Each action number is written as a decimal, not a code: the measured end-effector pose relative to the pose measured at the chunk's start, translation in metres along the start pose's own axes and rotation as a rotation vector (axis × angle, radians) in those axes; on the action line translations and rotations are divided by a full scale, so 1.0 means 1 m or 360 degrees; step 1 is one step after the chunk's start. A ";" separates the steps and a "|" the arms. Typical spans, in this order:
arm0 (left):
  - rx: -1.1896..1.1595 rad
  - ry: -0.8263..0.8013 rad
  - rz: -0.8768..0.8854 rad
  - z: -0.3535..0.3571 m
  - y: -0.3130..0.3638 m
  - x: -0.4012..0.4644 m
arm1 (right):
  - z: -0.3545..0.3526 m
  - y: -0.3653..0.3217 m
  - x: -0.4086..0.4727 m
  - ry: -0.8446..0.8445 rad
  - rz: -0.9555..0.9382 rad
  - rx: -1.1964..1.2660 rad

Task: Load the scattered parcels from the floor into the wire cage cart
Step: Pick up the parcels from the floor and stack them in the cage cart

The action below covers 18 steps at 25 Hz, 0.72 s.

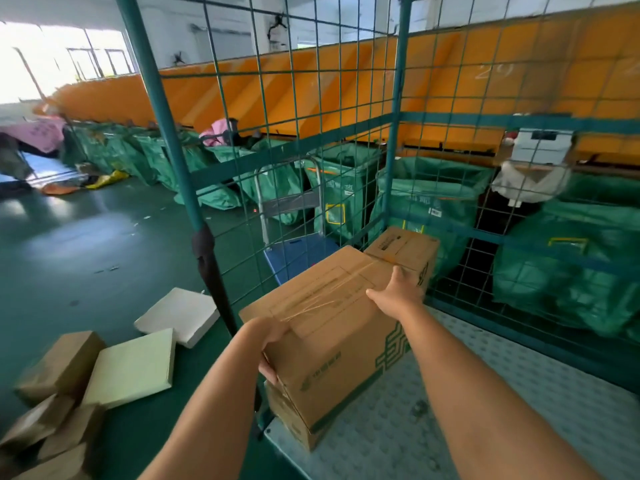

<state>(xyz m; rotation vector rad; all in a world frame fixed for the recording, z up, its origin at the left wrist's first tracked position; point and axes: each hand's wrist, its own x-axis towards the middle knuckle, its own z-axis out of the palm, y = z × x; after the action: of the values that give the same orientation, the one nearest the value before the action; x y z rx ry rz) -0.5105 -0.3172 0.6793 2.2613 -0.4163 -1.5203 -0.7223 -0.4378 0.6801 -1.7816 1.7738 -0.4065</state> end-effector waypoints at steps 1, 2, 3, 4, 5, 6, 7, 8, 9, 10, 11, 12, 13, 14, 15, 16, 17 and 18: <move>-0.0048 -0.0006 0.0000 -0.003 0.006 0.009 | 0.003 -0.001 0.007 -0.0004 -0.0025 0.0036; -0.0067 0.0019 -0.0013 -0.005 0.011 0.014 | 0.006 -0.005 0.015 -0.0014 -0.0036 0.0063; -0.0099 0.0027 -0.0024 -0.011 0.017 0.021 | 0.009 -0.010 0.024 -0.0018 -0.0055 0.0068; -0.0107 0.0035 -0.0021 -0.015 0.023 0.023 | 0.010 -0.017 0.031 -0.0015 -0.0070 0.0051; -0.0122 0.0047 -0.0015 -0.020 0.029 0.028 | 0.013 -0.023 0.040 -0.0012 -0.0075 0.0031; -0.0157 0.0056 -0.0027 -0.024 0.032 0.034 | 0.016 -0.031 0.049 -0.0008 -0.0081 0.0017; -0.0203 0.0063 -0.0062 -0.029 0.037 0.042 | 0.020 -0.039 0.057 0.0009 -0.0092 0.0017; -0.0252 0.0069 -0.0059 -0.034 0.043 0.051 | 0.027 -0.048 0.067 0.0021 -0.0090 0.0028; -0.0289 0.0057 -0.0010 -0.037 0.045 0.062 | 0.035 -0.056 0.076 0.0008 -0.0054 0.0042; -0.0319 0.0060 0.0014 -0.037 0.047 0.078 | 0.046 -0.061 0.083 -0.0060 0.0022 0.0069; -0.0316 0.0107 0.0080 -0.039 0.046 0.095 | 0.060 -0.064 0.090 -0.0188 0.0122 0.0132; -0.0350 0.0152 0.0100 -0.038 0.045 0.111 | 0.077 -0.065 0.093 -0.0350 0.0221 0.0207; -0.0437 0.0186 0.0109 -0.037 0.046 0.127 | 0.098 -0.065 0.095 -0.0496 0.0286 0.0235; -0.0486 0.0188 0.0075 -0.033 0.050 0.136 | 0.119 -0.063 0.092 -0.0561 0.0301 0.0182; -0.0482 0.0189 0.0069 -0.029 0.053 0.140 | 0.135 -0.062 0.087 -0.0556 0.0289 0.0084; -0.0446 0.0209 0.0095 -0.026 0.056 0.145 | 0.146 -0.063 0.083 -0.0500 0.0257 0.0012; -0.0333 0.0215 0.0138 -0.027 0.060 0.147 | 0.151 -0.066 0.082 -0.0440 0.0246 -0.0010; -0.0195 0.0197 0.0138 -0.028 0.064 0.149 | 0.151 -0.068 0.084 -0.0417 0.0262 0.0000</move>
<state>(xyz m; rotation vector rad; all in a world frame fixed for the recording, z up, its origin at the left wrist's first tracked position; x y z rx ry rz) -0.4315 -0.4358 0.5976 2.1984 -0.3701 -1.3186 -0.5727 -0.4958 0.5869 -1.5921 1.7154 -0.1005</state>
